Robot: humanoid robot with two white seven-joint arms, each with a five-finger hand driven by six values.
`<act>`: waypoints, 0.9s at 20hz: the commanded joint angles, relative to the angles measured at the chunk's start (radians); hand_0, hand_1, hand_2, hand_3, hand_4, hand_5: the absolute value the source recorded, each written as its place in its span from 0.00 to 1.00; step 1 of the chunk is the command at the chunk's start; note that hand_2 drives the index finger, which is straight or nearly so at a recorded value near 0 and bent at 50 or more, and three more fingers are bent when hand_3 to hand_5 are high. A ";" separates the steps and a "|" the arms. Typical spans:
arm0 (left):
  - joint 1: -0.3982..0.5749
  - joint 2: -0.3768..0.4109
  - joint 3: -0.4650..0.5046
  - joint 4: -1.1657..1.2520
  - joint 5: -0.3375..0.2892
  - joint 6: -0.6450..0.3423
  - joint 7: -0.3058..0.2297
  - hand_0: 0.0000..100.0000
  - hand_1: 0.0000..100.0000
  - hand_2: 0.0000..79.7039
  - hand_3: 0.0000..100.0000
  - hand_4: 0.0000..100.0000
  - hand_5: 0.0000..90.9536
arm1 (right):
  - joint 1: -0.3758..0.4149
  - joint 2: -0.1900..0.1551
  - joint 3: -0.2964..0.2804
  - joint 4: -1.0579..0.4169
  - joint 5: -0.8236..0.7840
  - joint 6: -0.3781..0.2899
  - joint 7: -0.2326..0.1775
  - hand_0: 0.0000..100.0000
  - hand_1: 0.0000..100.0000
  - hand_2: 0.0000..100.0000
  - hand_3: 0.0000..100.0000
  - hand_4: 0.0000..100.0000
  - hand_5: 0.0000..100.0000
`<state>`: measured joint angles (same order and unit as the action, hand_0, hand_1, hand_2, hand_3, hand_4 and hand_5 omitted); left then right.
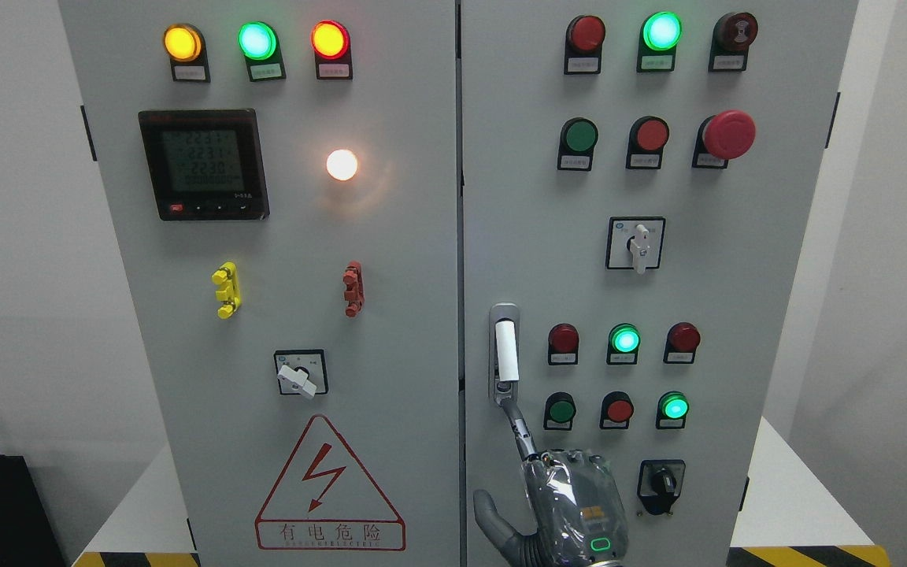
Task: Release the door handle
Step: 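Position the right hand fingers beside the lower end of the silver handle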
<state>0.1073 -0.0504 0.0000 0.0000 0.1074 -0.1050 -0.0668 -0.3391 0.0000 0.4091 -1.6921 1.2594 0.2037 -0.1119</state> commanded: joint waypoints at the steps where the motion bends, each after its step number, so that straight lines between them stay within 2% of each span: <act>1: 0.000 0.000 -0.014 0.020 0.000 -0.001 -0.001 0.12 0.39 0.00 0.00 0.00 0.00 | -0.008 -0.012 -0.001 -0.012 -0.001 -0.001 -0.023 0.37 0.37 0.00 1.00 0.96 1.00; 4: 0.000 0.000 -0.014 0.020 0.000 -0.001 -0.001 0.12 0.39 0.00 0.00 0.00 0.00 | -0.009 -0.012 -0.001 -0.018 -0.003 -0.009 -0.040 0.37 0.37 0.00 1.00 0.96 1.00; 16: 0.000 0.000 -0.014 0.020 0.000 -0.001 -0.001 0.12 0.39 0.00 0.00 0.00 0.00 | 0.006 -0.012 -0.003 -0.020 -0.003 -0.026 -0.052 0.37 0.37 0.00 1.00 1.00 1.00; 18: 0.000 0.001 -0.014 0.020 0.000 -0.001 -0.001 0.12 0.39 0.00 0.00 0.00 0.00 | 0.009 -0.012 -0.007 -0.021 -0.005 -0.035 -0.080 0.37 0.37 0.00 1.00 1.00 1.00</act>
<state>0.1073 -0.0504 0.0000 0.0000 0.1074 -0.1050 -0.0668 -0.3364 0.0000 0.4078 -1.7068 1.2562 0.1785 -0.1702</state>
